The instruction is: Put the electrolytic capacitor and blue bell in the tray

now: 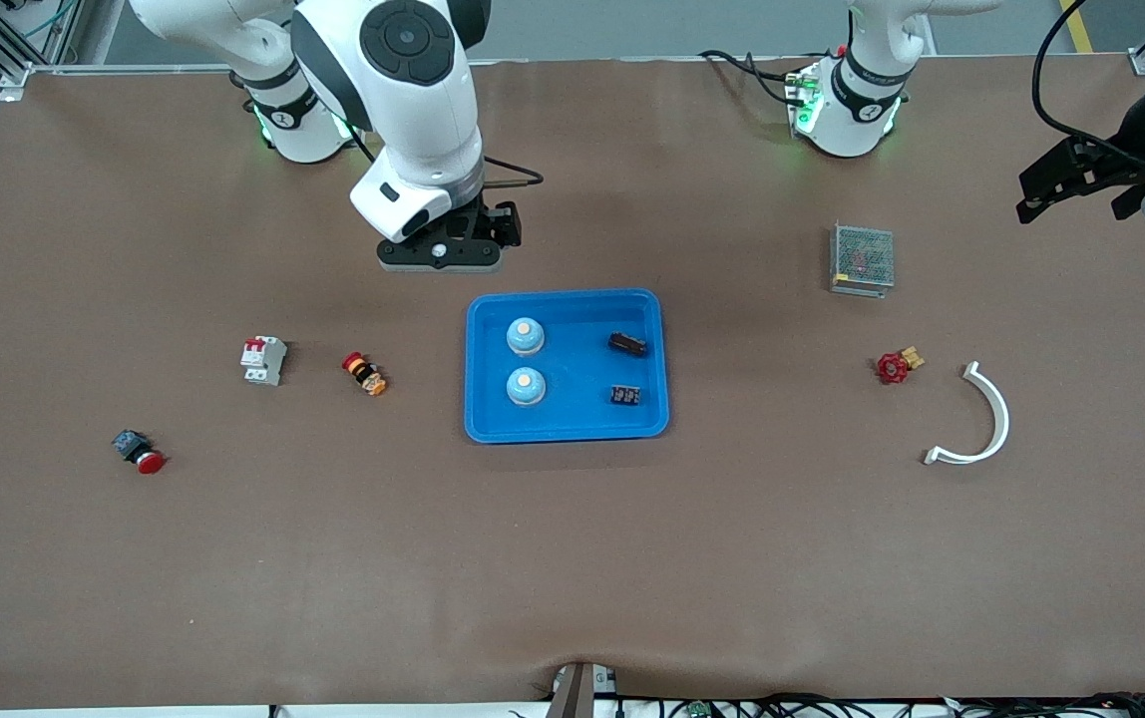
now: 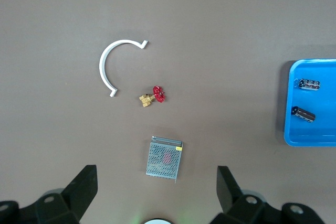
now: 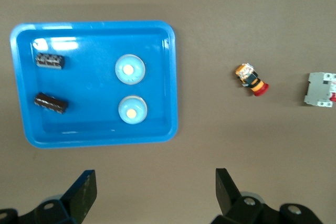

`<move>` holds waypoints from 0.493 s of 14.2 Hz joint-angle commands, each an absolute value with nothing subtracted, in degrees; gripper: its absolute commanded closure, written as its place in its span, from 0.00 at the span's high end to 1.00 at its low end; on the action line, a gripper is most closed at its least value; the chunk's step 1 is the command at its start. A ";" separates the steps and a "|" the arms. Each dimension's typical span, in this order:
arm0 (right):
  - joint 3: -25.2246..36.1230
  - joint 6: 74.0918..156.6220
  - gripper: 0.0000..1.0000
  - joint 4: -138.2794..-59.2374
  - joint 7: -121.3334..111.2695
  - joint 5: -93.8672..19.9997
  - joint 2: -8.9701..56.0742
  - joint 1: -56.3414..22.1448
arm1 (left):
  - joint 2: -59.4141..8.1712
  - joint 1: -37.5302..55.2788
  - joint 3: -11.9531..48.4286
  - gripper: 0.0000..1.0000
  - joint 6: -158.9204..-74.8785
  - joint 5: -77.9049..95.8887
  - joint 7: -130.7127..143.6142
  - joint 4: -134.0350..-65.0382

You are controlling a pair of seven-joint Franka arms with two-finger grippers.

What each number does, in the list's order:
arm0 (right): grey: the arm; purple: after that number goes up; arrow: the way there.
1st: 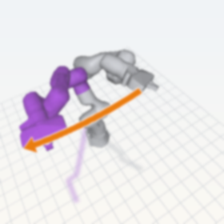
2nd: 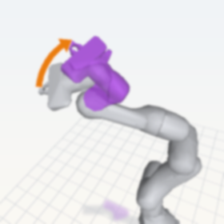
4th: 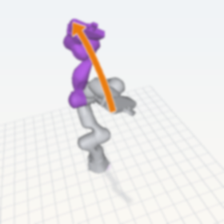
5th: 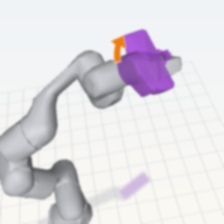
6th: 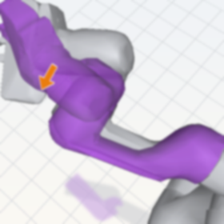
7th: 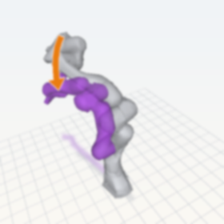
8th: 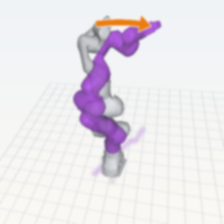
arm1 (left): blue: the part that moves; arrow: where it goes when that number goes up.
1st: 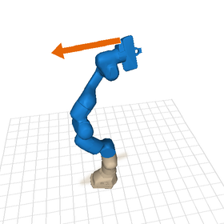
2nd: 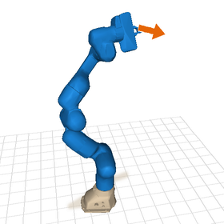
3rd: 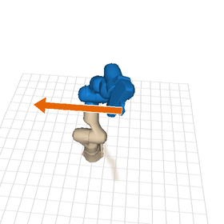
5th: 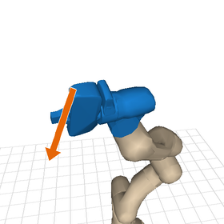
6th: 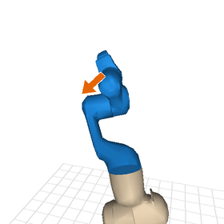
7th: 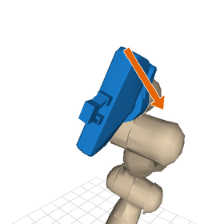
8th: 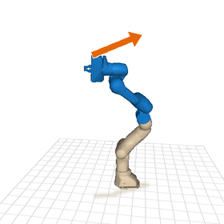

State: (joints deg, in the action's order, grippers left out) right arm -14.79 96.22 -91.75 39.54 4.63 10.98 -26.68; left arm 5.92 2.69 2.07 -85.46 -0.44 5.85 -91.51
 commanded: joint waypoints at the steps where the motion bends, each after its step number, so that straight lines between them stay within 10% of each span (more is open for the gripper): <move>1: -14.68 83.26 1.00 -94.66 22.28 1.14 -7.09 -15.59 | 6.24 2.46 2.02 1.00 -85.69 0.44 5.98 -91.41; 7: 0.67 81.56 1.00 -95.10 -1.02 0.88 -13.36 -8.61 | 6.33 2.46 2.02 1.00 -85.61 0.44 5.71 -91.49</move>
State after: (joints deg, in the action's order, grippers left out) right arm -3.91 79.81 -93.34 3.37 2.22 -14.30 -8.77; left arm 5.92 2.68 2.02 -85.47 -0.44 5.85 -91.51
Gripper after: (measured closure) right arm 0.000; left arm 0.000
